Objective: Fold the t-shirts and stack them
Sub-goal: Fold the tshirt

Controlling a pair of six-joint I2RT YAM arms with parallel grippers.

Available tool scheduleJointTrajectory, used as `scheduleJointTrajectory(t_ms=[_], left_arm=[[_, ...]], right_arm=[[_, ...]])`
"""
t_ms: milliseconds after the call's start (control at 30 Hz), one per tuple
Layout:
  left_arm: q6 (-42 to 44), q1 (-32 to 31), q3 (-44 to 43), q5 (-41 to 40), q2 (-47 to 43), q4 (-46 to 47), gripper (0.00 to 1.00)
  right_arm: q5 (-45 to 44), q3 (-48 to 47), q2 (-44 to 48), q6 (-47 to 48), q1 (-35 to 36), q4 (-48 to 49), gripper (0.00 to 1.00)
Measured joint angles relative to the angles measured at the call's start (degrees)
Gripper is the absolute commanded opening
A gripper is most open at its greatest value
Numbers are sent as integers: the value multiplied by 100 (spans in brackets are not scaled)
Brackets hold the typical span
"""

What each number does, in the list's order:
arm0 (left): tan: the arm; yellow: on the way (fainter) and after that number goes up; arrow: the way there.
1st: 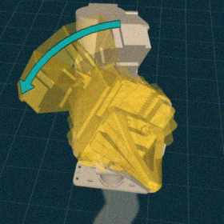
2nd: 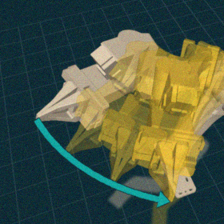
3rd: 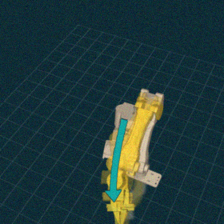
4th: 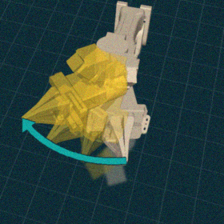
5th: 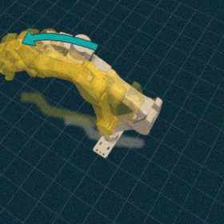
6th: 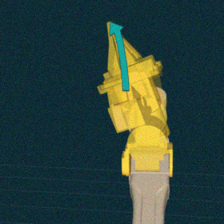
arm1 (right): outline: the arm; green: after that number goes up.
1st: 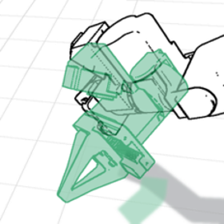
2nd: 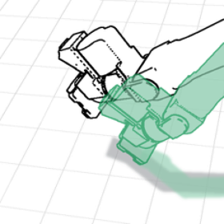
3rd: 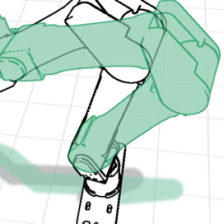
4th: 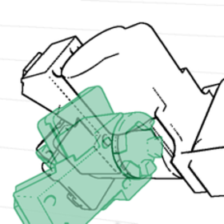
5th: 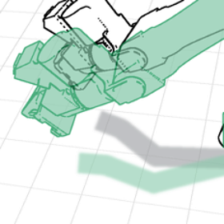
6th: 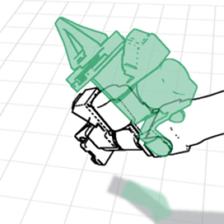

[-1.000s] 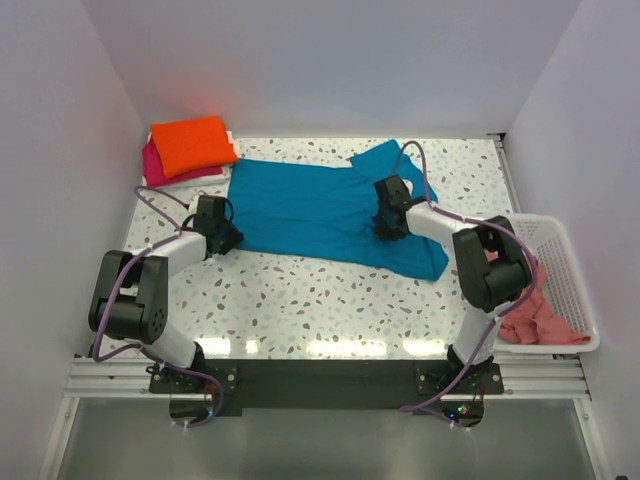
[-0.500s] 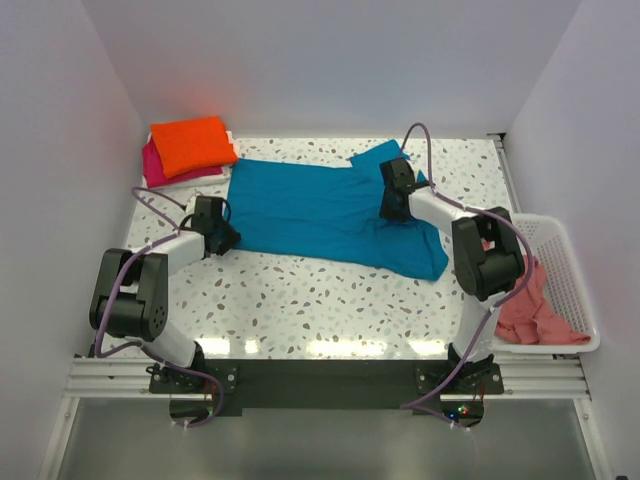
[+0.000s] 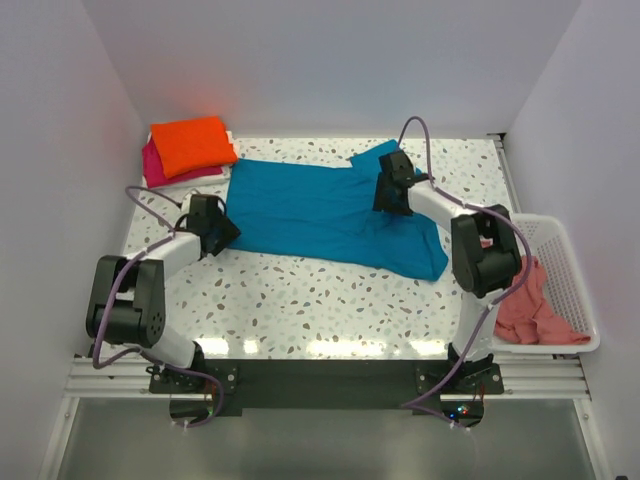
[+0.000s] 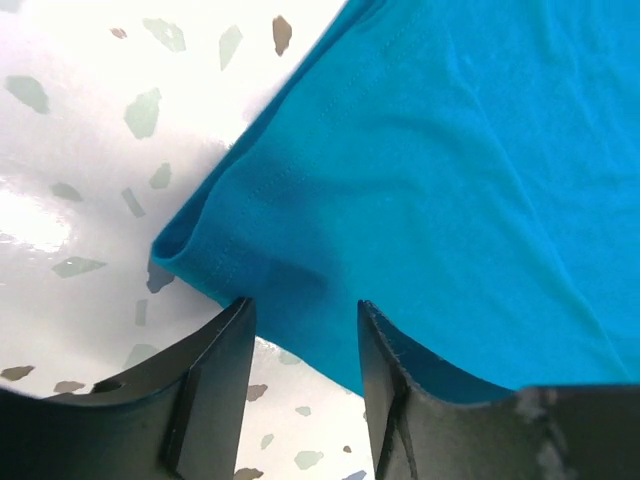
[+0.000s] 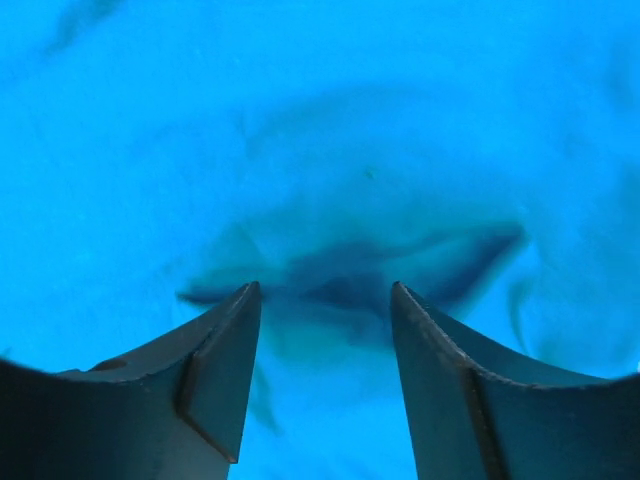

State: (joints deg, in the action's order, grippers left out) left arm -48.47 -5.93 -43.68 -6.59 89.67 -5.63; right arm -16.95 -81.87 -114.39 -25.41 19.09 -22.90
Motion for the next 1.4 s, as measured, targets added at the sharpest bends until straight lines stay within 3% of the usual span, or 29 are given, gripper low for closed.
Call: scheduleJointTrajectory(t_ms=[100, 400, 733, 1033, 1200, 1267, 1333, 1400], left_arm=[[0, 129, 52, -7, -286, -11, 64], [-326, 280, 466, -225, -1185, 146, 66], [-555, 282, 933, -496, -822, 481, 65], [-555, 291, 907, -621, -391, 1128, 56], [-562, 293, 831, -667, -166, 1344, 38], [-570, 293, 815, -678, -103, 1375, 26], [-577, 293, 798, -691, -55, 1368, 22], [-577, 293, 789, -691, -46, 1335, 14]], right_arm=[[2, 302, 507, -52, -4, -149, 64], [345, 2304, 2750, -592, -7, -310, 67], [573, 3635, 3397, -1331, -33, -293, 80], [380, 4024, 3792, -1711, -409, -295, 80], [293, 4024, 3779, -1751, -492, -280, 79], [291, 4024, 3713, -1746, -501, -275, 75], [291, 4044, 3639, -1738, -516, -258, 68], [297, 4083, 3589, -1683, -540, -236, 35]])
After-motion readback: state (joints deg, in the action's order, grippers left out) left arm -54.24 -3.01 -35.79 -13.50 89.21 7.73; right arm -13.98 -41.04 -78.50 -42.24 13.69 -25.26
